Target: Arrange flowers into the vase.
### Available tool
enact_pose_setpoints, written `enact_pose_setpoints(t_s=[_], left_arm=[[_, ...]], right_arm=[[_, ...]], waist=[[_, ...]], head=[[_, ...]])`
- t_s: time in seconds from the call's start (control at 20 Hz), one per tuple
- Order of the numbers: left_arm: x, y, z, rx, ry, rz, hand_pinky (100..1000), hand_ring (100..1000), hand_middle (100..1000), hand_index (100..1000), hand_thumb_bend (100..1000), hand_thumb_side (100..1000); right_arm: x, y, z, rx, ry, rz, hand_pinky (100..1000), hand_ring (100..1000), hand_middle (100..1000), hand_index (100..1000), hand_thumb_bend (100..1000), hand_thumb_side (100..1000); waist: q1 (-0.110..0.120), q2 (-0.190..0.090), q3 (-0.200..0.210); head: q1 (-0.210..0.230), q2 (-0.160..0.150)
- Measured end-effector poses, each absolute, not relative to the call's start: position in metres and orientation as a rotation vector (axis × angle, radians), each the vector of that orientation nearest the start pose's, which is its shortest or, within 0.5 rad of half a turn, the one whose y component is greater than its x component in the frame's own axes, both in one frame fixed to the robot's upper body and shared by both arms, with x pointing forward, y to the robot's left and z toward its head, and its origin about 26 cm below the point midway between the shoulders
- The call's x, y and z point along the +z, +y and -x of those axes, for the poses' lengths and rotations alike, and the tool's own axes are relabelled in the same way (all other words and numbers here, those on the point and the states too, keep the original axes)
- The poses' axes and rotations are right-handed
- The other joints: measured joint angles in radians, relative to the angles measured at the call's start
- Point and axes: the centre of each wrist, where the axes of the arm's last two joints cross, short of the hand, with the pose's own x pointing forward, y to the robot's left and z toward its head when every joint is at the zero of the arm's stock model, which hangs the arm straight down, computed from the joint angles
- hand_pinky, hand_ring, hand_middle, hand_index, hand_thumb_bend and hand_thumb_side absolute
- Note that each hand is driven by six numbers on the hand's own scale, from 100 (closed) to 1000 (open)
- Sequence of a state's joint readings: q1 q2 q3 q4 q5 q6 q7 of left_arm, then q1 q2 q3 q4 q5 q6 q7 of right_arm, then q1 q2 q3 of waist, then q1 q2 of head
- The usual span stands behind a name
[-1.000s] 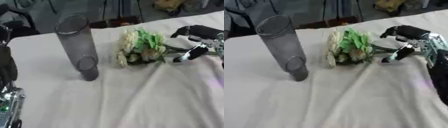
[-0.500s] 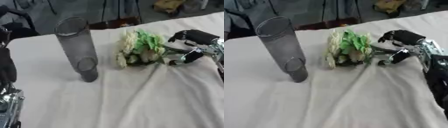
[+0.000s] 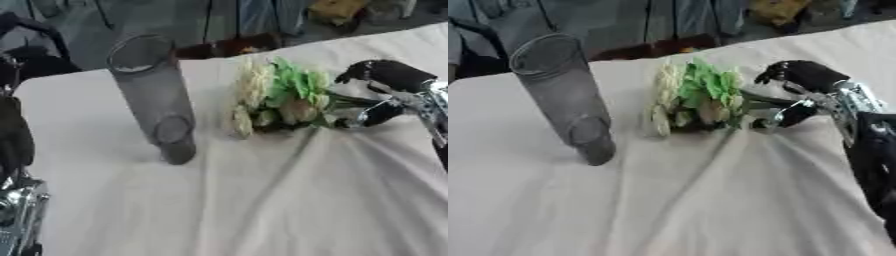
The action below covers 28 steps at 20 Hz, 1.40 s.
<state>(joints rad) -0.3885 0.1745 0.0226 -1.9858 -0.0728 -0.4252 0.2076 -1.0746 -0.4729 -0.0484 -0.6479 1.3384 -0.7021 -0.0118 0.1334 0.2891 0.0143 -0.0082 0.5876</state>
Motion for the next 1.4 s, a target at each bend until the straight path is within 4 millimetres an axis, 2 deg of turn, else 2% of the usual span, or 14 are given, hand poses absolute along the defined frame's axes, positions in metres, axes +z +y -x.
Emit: enact_pose_setpoints(t_s=[0.15,0.4,0.6,1.0,1.4], left_arm=[[0.2127,0.2325,-0.3097,0.036,3.477,0.142,666,839,934,1000,100,1000],[0.2127,0.2325,-0.3097,0.038,3.479,0.142,664,839,935,1000,100,1000],[0.2127,0.2325,-0.3097,0.039,3.479,0.141,663,839,935,1000,100,1000],[0.2127,0.2324,-0.3097,0.041,3.480,0.141,663,840,935,1000,100,1000],[0.2127,0.2324,-0.3097,0.040,3.480,0.141,663,840,935,1000,100,1000]], right_arm=[[0.2095,-0.3316,-0.4987,-2.376,2.276,-1.515,709,785,664,819,590,608],[0.2138,-0.3309,-0.4995,-2.351,2.287,-1.547,698,772,638,800,469,630],[0.2163,-0.3285,-0.5004,-2.328,2.302,-1.561,681,755,613,776,427,633],[0.2135,-0.3277,-0.5011,-2.345,2.290,-1.573,679,753,612,773,450,610],[0.2124,-0.3254,-0.5026,-2.380,2.247,-1.577,680,755,615,772,417,591]], waist=[[0.000,0.001,0.000],[0.001,0.002,0.000],[0.003,0.002,0.000],[0.005,0.007,0.000],[0.006,0.007,0.003]], head=[[-0.001,0.000],[-0.001,0.000],[-0.002,0.000],[-0.003,0.000],[-0.003,0.000]])
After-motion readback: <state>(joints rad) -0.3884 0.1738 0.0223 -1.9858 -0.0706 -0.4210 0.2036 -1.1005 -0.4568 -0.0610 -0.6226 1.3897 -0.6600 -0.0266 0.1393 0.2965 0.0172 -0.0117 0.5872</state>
